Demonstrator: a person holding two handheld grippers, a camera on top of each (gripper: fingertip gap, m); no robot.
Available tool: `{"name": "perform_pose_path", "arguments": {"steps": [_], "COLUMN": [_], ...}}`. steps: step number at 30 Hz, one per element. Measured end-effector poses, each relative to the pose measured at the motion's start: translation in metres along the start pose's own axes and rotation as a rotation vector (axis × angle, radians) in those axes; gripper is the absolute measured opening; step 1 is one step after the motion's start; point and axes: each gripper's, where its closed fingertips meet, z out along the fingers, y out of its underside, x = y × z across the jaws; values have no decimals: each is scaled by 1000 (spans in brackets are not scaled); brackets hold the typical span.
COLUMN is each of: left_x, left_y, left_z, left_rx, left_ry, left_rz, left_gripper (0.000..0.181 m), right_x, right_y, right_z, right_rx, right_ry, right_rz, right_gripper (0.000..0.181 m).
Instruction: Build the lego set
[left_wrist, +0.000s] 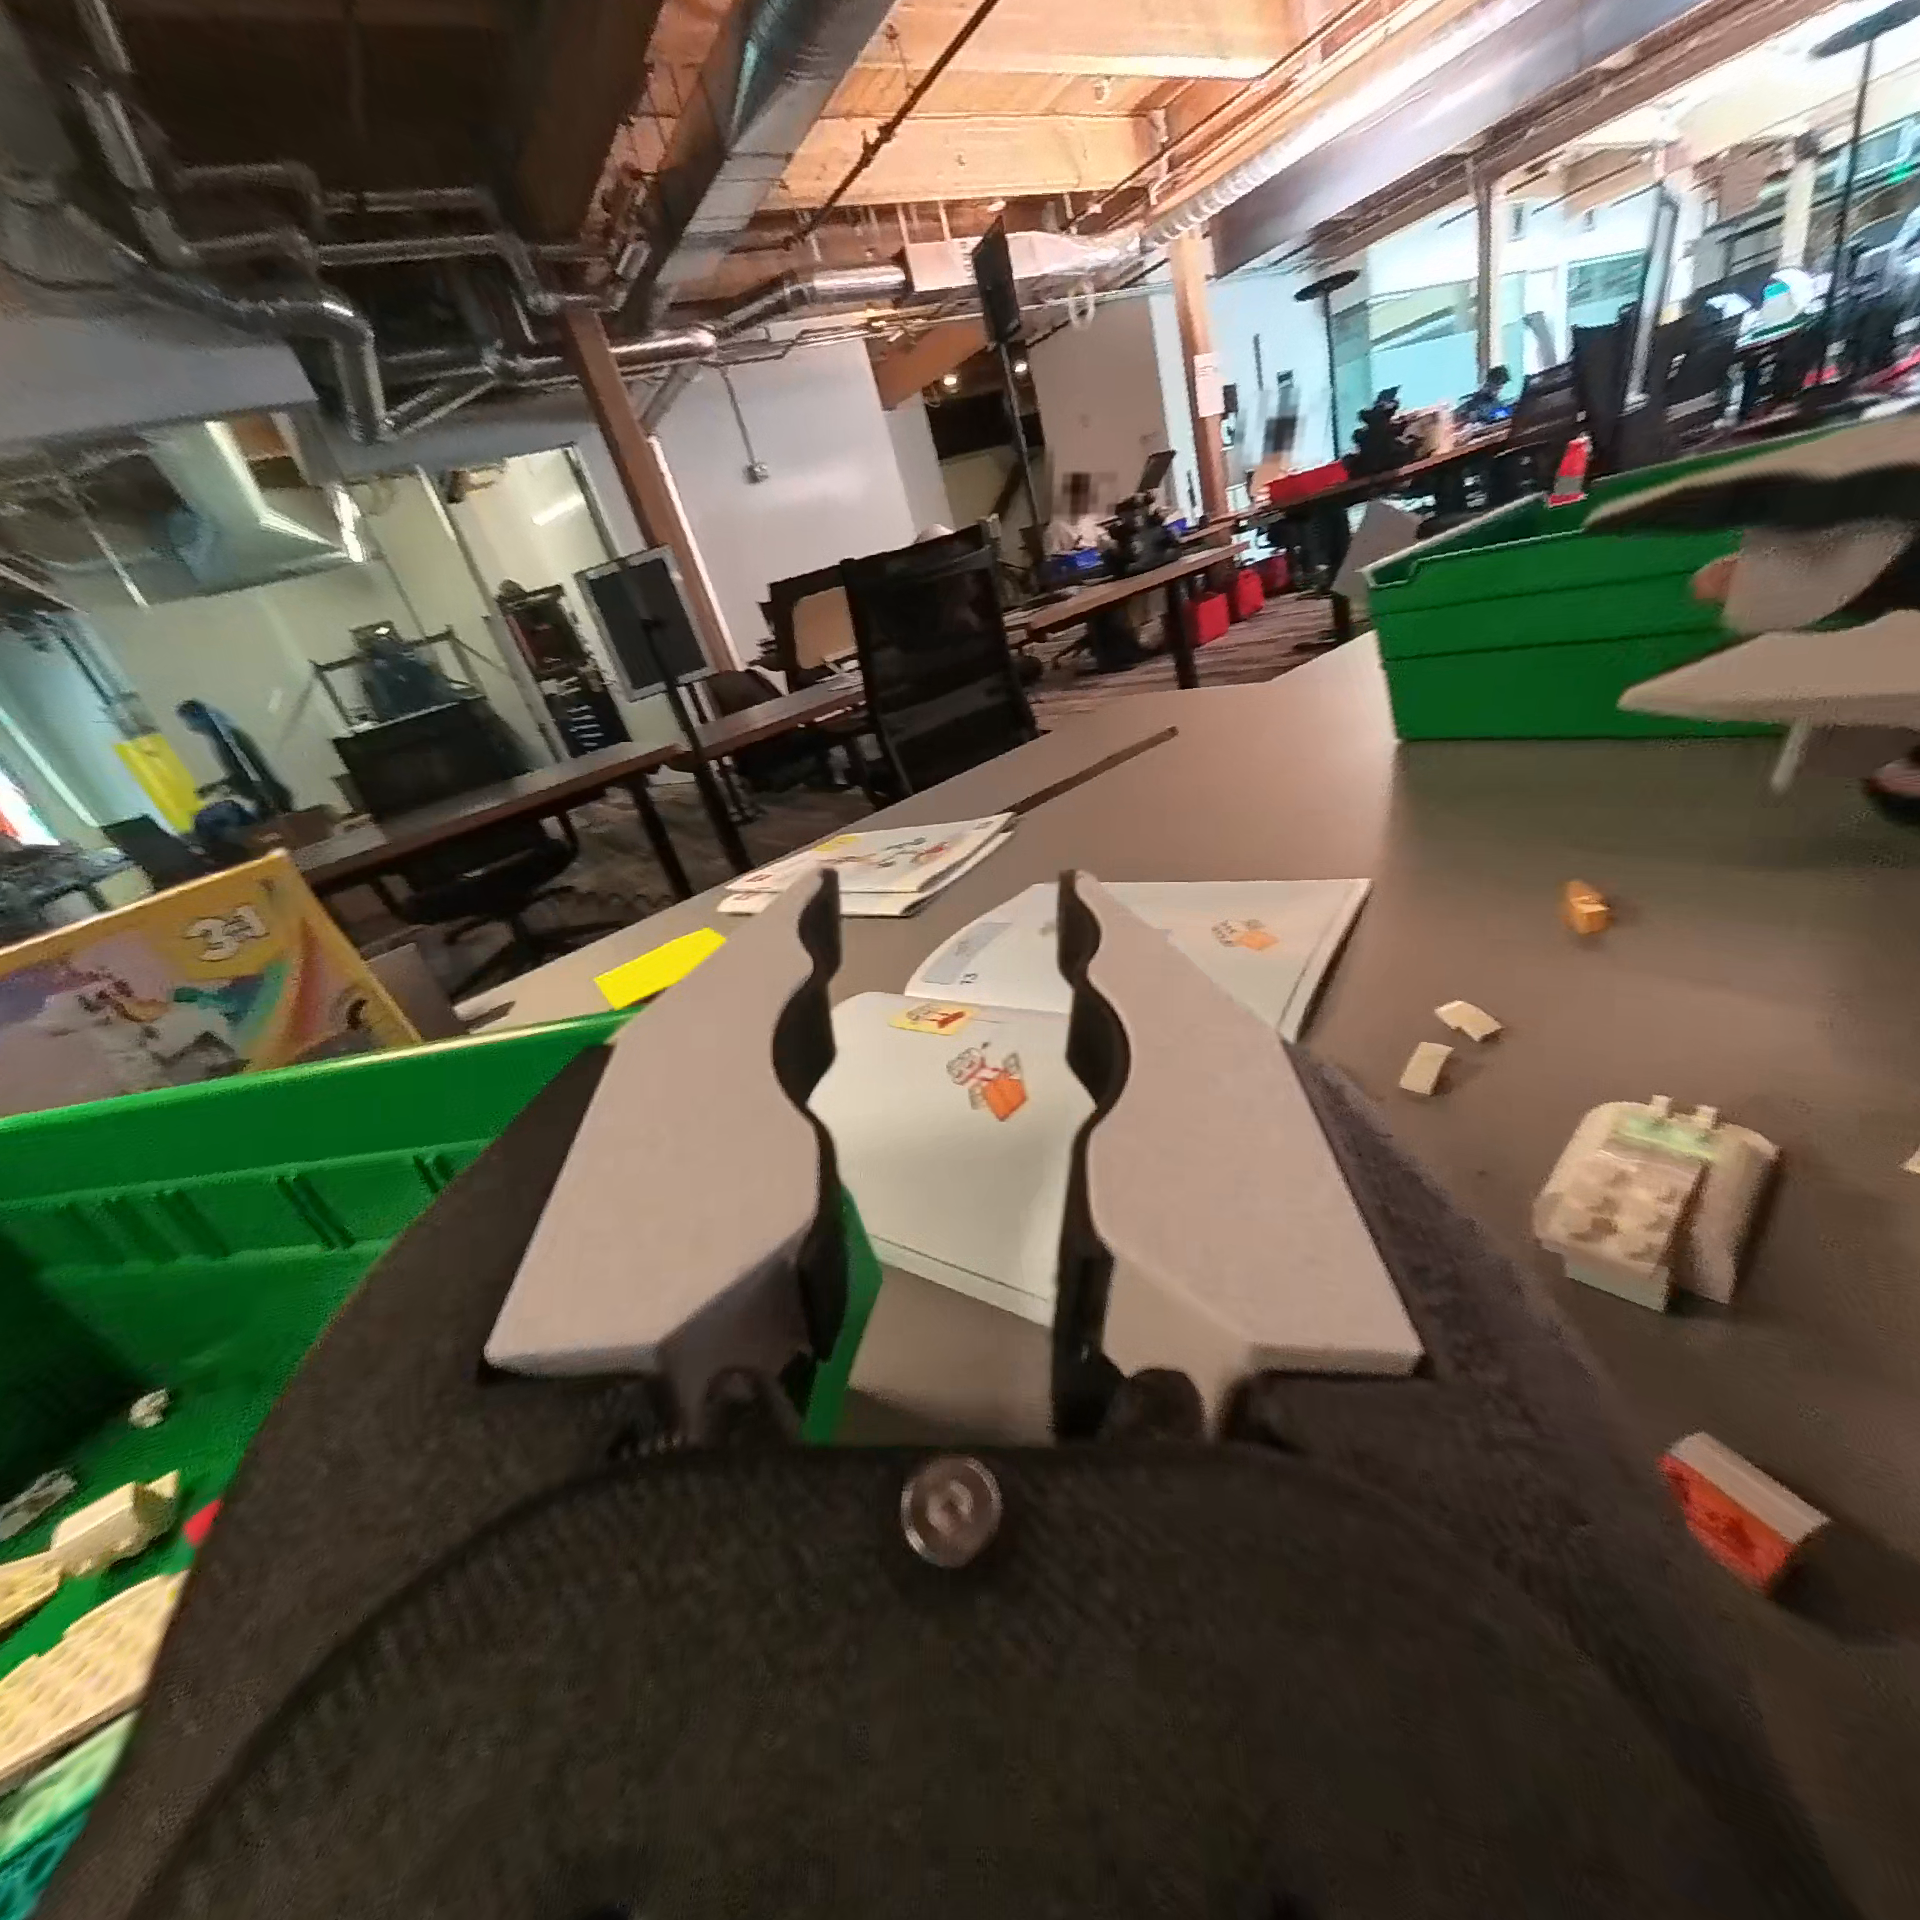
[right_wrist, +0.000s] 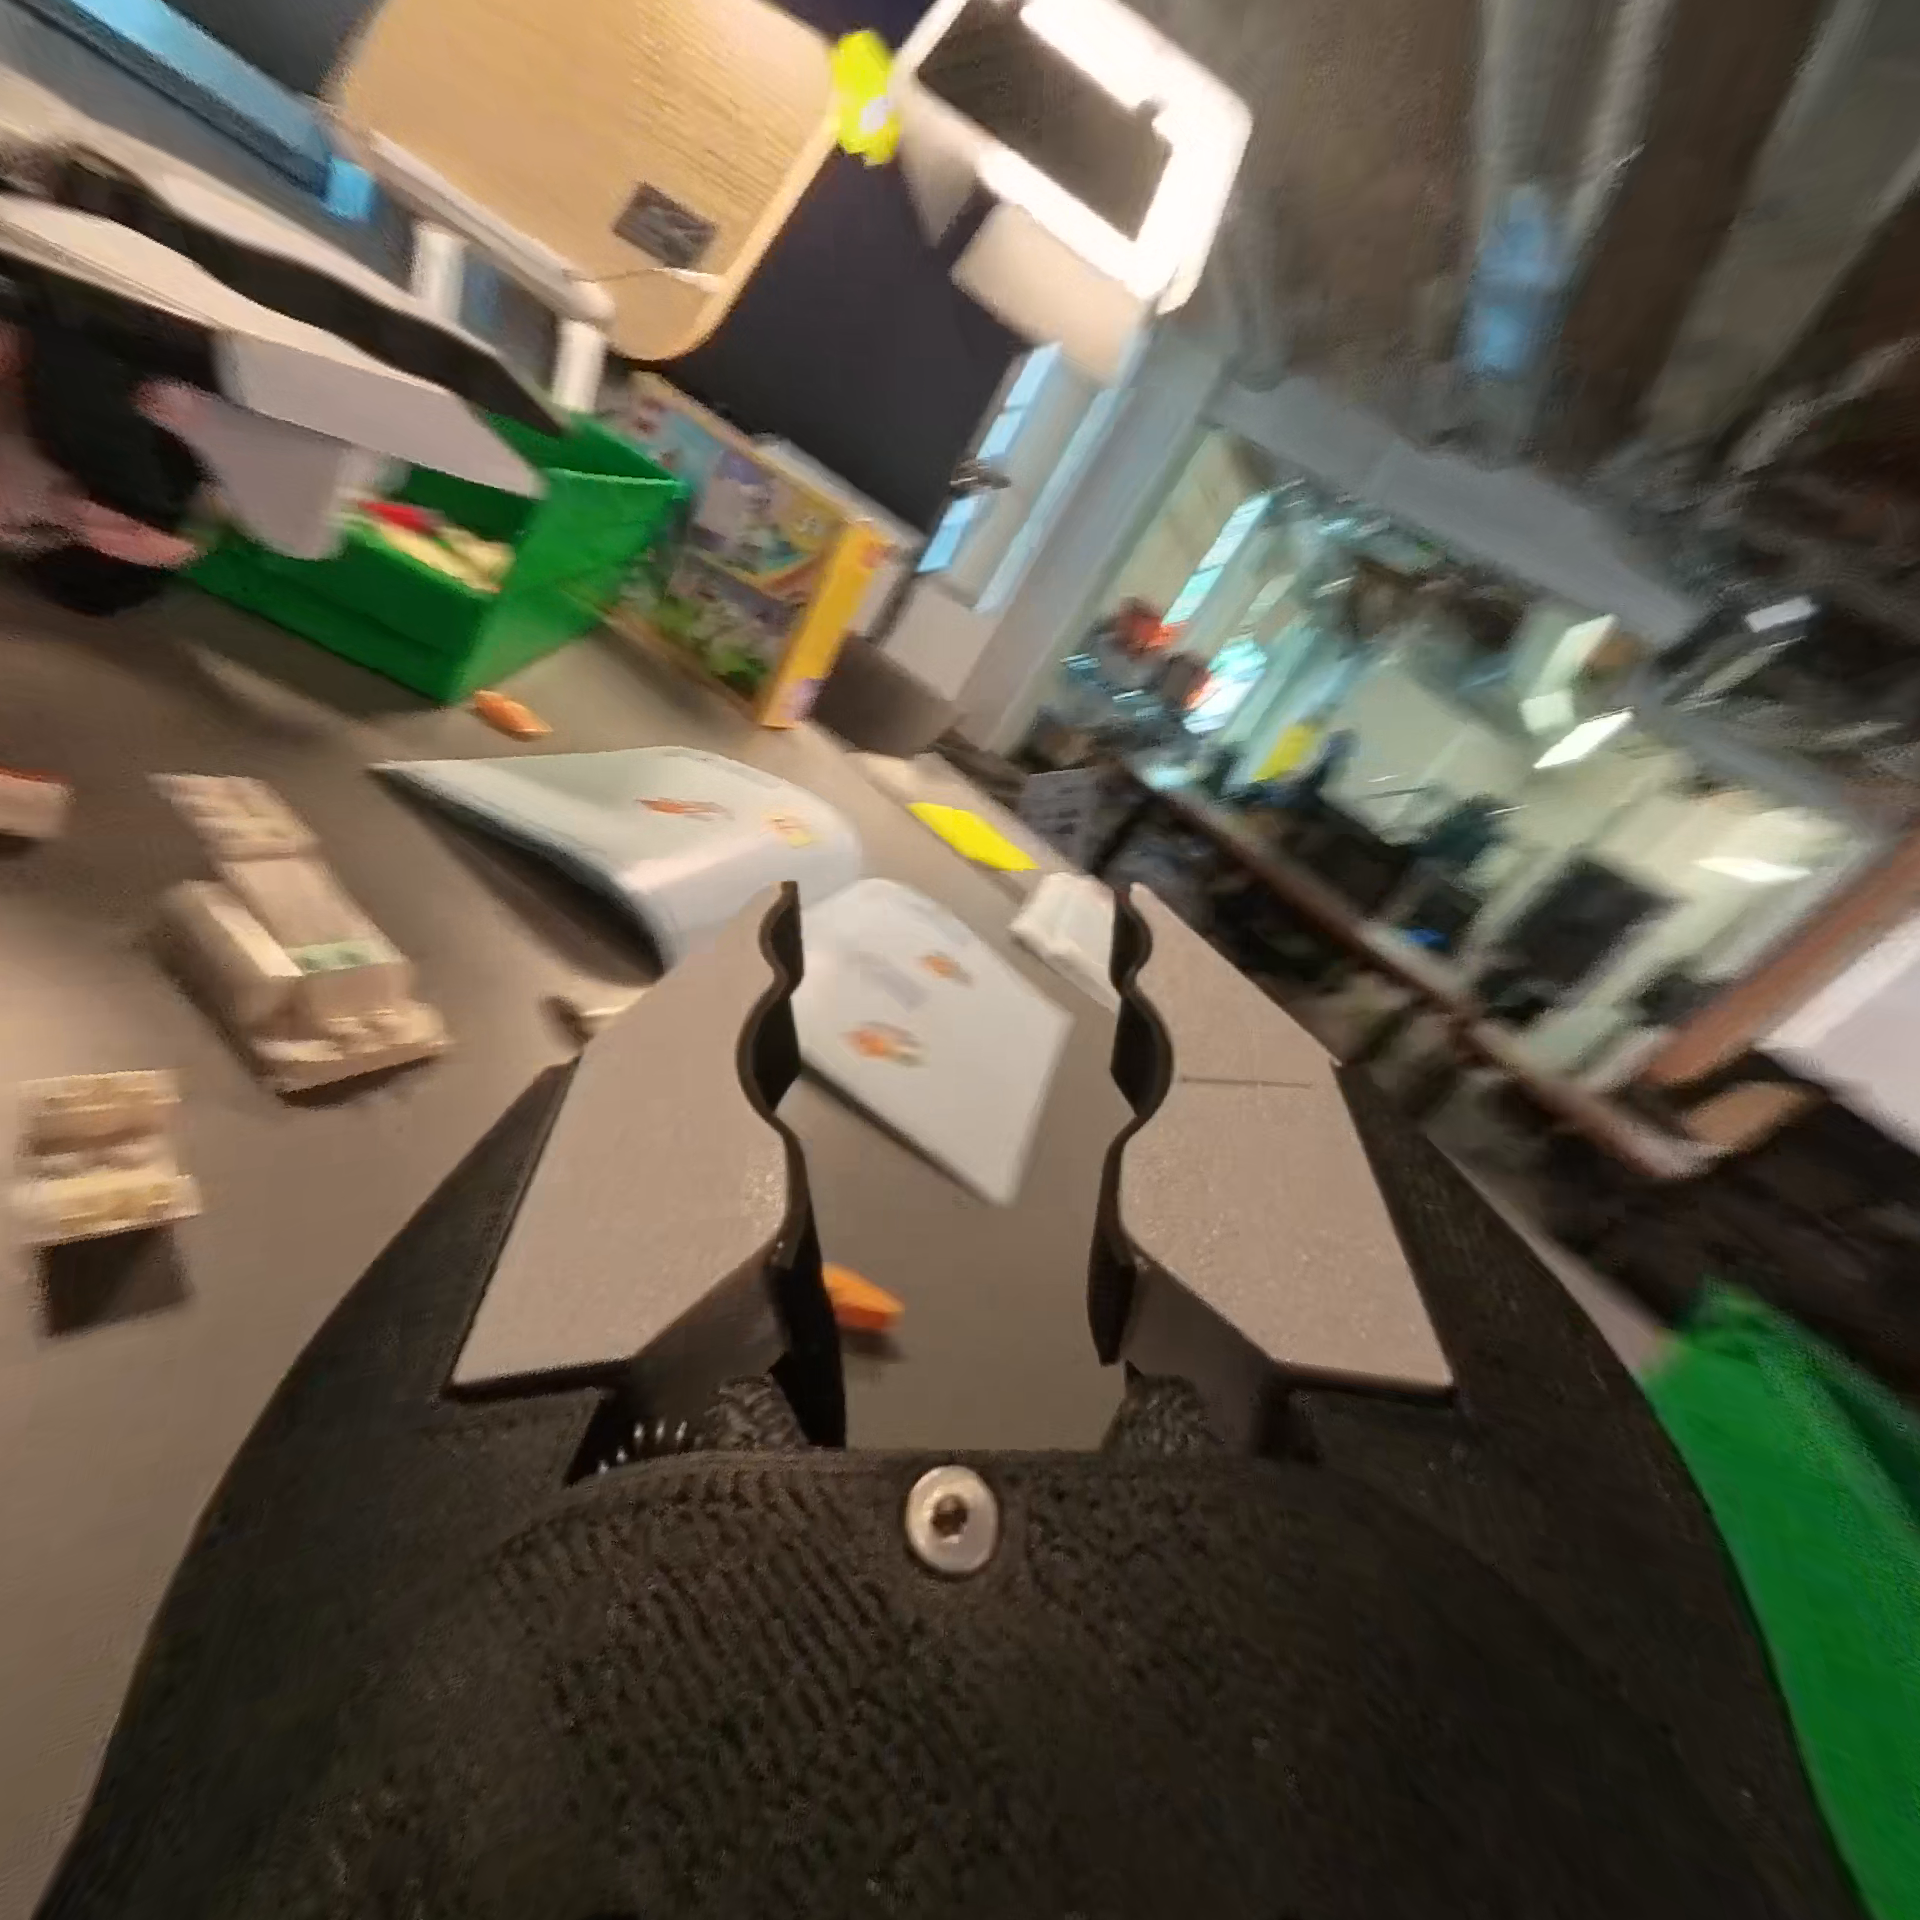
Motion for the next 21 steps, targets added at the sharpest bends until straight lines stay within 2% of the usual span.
{"name": "perform_pose_path", "arguments": {"steps": [3, 7, 8, 9, 10, 11, 12, 15, 17, 21], "left_x": [13, 40, 44, 45, 46, 44, 40, 32, 34, 39], "left_y": [3, 3, 2, -2, -7, -12, -14, -11, -8, -4], "left_z": [-2, -9, -11, -12, -14, -16, -17, -16, -16, -14], "left_rx": [-12, -32, -32, -17, 3, 23, 38, 24, 12, -4], "left_ry": [101, 286, 314, 324, 336, 337, 330, 324, 341, 368], "left_rz": [-16, -35, -51, -67, -78, -88, -95, -135, -167, -180], "left_gripper": [33, 28, 43, 69, 78, 79, 79, 79, 78, 77], "right_x": [-40, -70, -78, -88, -99, -109, -116, -125, -127, -137], "right_y": [-1, 1, 2, 2, -3, -9, -13, -3, 3, 17], "right_z": [5, -2, -9, -20, -36, -52, -60, -59, -55, -57], "right_rx": [-68, -219, -278, -340, -396, -435, -449, -458, -464, -537], "right_ry": [-322, -634, -722, -827, -959, -1069, -1117, -1032, -981, -1007], "right_rz": [174, 289, 337, 403, 479, 544, 574, 470, 433, 422], "right_gripper": [49, 46, 44, 41, 39, 39, 39, 44, 41, 36]}}
